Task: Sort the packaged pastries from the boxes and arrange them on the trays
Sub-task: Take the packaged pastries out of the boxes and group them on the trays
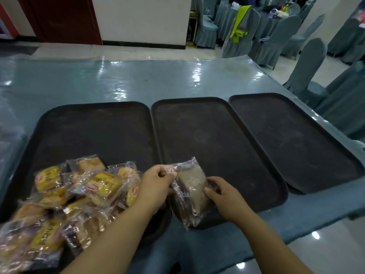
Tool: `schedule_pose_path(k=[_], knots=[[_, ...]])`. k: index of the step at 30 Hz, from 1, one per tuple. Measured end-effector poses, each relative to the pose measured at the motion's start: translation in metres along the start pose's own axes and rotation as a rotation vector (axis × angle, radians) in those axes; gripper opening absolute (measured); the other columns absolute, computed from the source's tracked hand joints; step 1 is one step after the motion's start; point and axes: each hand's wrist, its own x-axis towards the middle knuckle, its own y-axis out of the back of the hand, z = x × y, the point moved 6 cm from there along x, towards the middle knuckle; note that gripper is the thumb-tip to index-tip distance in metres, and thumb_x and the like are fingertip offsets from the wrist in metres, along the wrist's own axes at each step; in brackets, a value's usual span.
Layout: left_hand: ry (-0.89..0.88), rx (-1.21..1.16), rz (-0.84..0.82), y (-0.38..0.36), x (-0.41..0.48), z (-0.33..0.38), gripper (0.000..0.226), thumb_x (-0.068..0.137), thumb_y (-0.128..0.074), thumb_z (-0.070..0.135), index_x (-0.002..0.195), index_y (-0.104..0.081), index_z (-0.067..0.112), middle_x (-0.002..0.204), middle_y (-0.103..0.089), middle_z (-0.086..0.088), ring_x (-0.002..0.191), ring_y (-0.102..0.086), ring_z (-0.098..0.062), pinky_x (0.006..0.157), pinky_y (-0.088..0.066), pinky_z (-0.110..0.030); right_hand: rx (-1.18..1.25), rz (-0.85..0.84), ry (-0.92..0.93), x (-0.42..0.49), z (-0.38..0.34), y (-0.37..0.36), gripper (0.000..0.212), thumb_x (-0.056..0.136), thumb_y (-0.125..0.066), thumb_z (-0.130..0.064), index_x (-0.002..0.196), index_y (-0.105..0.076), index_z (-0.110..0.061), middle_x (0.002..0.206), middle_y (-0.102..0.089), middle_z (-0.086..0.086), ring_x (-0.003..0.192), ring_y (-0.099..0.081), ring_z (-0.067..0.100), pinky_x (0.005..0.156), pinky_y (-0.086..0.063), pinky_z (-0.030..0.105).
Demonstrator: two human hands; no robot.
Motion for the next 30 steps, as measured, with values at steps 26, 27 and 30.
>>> schedule_pose_path(k=[26,27,30], knots=[[-0.432,1.016,0.16,0.049,-0.045,0.057,0.032,0.088,-0.057,0.038,0.118,-0.056,0.025,0.118,-0.051,0.007,0.103,-0.053,-0.013,0.083,-0.046,-0.028,-0.535,-0.089,0.318,0.009,-0.071,-0.008,0.039,0.091,-0.052,-0.044,0.124,-0.052,-0.023,0.11,-0.059,-0.002,0.096,-0.056,0.017,0.081,-0.048,0.034],[-0.46,1.057,0.158,0.06,-0.053,0.061,0.033,0.089,-0.057,0.038,0.119,-0.055,0.026,0.12,-0.051,0.007,0.105,-0.053,-0.013,0.083,-0.046,-0.028,-0.55,-0.093,0.344,0.004,-0.082,-0.013,0.039,0.092,-0.051,-0.044,0.125,-0.052,-0.023,0.111,-0.058,-0.003,0.097,-0.056,0.017,0.081,-0.048,0.034],[-0.555,1.171,0.157,0.1,-0.08,0.072,0.035,0.088,-0.055,0.04,0.121,-0.053,0.028,0.122,-0.05,0.009,0.111,-0.05,-0.014,0.088,-0.045,-0.029,-0.593,-0.102,0.415,-0.017,-0.12,-0.033,0.04,0.093,-0.05,-0.042,0.128,-0.049,-0.023,0.116,-0.056,-0.002,0.101,-0.054,0.019,0.083,-0.047,0.034]])
